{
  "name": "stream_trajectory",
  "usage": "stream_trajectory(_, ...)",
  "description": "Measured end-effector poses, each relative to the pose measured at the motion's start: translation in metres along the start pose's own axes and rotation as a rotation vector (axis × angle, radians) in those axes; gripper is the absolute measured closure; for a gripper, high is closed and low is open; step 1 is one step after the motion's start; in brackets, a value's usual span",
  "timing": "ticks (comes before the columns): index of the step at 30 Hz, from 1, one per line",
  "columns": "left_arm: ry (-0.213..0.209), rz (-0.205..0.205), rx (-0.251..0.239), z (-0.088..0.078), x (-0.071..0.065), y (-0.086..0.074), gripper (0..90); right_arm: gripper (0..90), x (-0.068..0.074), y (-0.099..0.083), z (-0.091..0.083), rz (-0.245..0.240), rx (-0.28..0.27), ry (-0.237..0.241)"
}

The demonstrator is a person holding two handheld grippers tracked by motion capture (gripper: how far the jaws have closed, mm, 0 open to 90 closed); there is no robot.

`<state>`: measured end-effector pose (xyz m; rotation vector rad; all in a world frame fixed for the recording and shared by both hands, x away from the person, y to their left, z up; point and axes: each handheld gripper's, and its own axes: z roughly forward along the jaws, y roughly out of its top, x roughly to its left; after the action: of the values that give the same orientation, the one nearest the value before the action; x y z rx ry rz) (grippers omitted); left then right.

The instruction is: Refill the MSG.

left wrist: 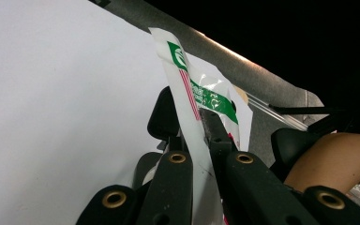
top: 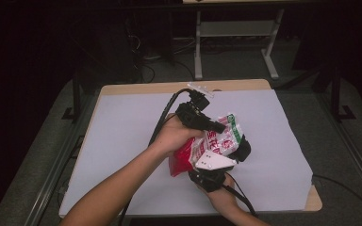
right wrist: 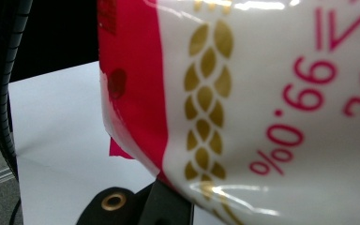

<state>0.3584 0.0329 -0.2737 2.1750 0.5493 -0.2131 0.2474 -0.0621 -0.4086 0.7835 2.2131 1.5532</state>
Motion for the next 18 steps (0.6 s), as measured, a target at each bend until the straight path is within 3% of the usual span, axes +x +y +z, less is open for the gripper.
stream_trajectory(18,0.005,0.000,0.011,0.0028,0.0007,-0.0006,90.0,90.0,0.0005,-0.0011,0.0013,0.007,0.004,0.006)
